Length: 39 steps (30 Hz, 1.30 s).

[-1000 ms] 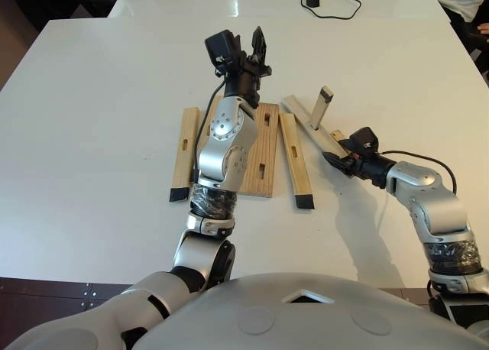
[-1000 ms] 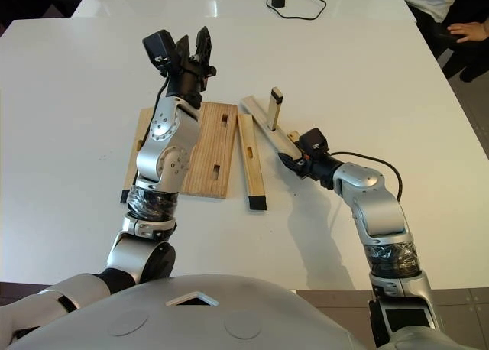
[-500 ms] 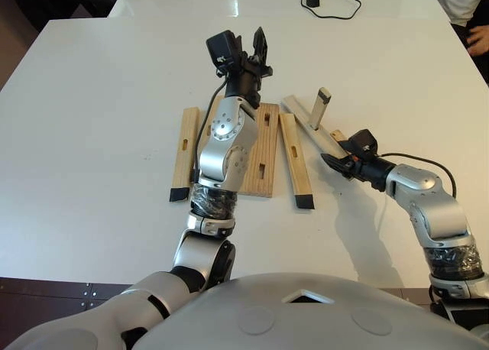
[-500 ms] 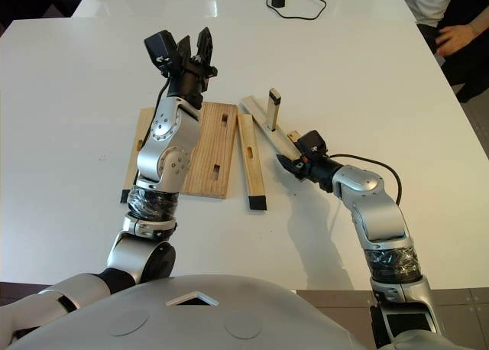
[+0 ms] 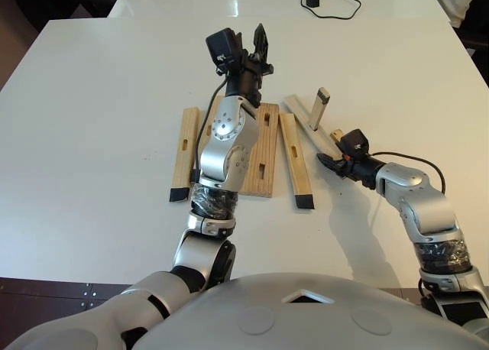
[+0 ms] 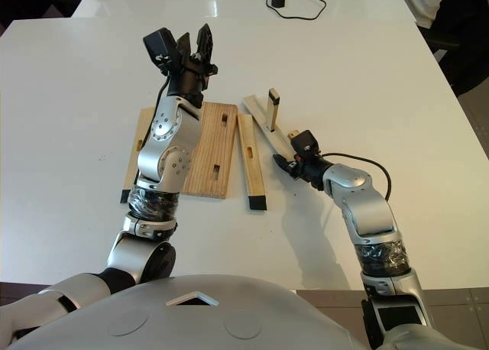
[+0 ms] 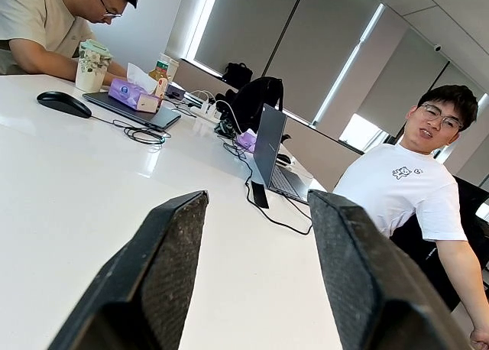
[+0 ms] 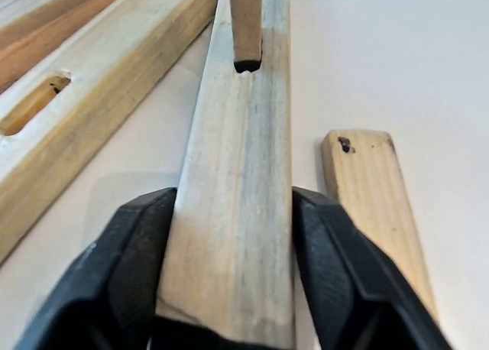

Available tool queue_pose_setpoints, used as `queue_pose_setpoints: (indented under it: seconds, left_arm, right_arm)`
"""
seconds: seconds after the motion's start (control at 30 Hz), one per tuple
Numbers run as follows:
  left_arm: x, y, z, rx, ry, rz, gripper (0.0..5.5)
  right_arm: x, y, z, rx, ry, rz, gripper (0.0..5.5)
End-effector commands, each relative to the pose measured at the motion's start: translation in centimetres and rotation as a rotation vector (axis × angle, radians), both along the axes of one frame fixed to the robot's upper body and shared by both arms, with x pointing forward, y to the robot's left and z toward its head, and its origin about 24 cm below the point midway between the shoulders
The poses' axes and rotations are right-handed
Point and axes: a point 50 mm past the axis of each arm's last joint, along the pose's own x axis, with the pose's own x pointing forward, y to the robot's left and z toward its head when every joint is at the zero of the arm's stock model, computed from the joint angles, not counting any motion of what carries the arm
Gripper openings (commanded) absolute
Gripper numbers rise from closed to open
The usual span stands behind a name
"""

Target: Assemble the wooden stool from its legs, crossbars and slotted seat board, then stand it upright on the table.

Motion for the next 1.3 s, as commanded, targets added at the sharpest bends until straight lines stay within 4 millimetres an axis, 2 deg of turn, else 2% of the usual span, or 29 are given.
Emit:
queue_pose_setpoints:
  seconds: [0.03,0.27,0.4,0.5,0.63,0.77,0.9,0.97,1.07,1.17,1.3]
  left_arm:
    - [-1.3,-1.5,-1.6,-0.099,0.085,-0.010,2.42]
    - [-1.4,-1.2,-1.6,-0.101,0.085,-0.019,2.42]
    - [-1.3,-0.6,-1.3,-0.154,0.066,-0.033,2.42]
    - [-1.1,0.1,-0.6,-0.215,0.040,-0.104,2.42]
    - [-0.3,2.0,2.4,-0.397,-0.035,-0.261,2.42]
    - [-0.6,3.4,5.8,-0.484,-0.111,-0.519,2.42]
    - [-2.1,4.3,7.6,-0.558,-0.156,-0.773,3.08]
    - [-2.5,5.2,8.0,-0.608,-0.160,-0.823,3.33]
    - [-3.0,6.8,8.0,-0.621,-0.166,-0.879,3.33]
    - [-3.4,8.0,7.9,-0.570,-0.146,-0.950,3.33]
    - [-4.2,8.2,7.7,-0.459,-0.107,-1.071,3.33]
  right_arm:
    - [-0.8,-0.2,-0.8,-0.028,0.046,-0.029,2.04]
    - [-0.8,1.0,0.0,0.019,-0.009,-0.063,2.03]
    - [0.1,1.7,1.5,0.104,-0.075,-0.138,2.03]
    - [1.6,1.9,3.1,0.219,-0.118,-0.232,2.03]
    - [4.9,1.1,5.5,0.442,-0.163,-0.351,2.03]
    - [5.4,1.7,8.2,0.761,-0.128,-0.148,2.03]
    - [4.7,0.7,9.9,0.882,-0.148,0.024,2.03]
    - [3.8,0.5,11.3,0.949,-0.172,0.135,2.03]
    - [2.2,0.6,13.6,1.030,-0.185,0.322,2.03]
    - [1.0,1.1,14.4,1.037,-0.148,0.438,2.03]
    - [0.3,1.9,14.6,1.028,-0.105,0.519,2.03]
